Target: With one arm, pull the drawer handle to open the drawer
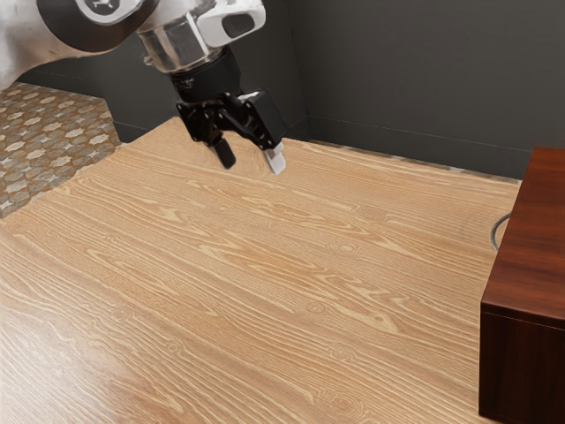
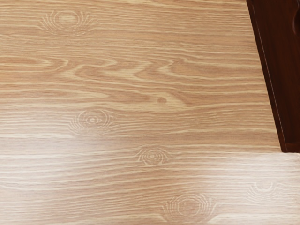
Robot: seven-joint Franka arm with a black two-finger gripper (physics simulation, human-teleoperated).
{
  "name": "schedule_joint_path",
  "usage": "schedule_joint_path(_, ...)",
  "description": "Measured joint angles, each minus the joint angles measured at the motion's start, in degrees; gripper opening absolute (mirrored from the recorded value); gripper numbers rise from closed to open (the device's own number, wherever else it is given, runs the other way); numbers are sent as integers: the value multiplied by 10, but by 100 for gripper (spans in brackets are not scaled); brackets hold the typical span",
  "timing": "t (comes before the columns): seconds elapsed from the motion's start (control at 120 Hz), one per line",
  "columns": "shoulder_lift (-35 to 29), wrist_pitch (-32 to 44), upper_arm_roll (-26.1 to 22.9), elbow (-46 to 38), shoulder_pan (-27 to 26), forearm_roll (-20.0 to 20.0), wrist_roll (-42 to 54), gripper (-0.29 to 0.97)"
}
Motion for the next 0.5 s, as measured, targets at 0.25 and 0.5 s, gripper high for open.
schedule_joint_path(0.25, 94, 80, -39, 12, 6, -44, -25, 66)
schedule_joint_path(0.5, 186, 141, -39, 91, 5, -43, -76, 67)
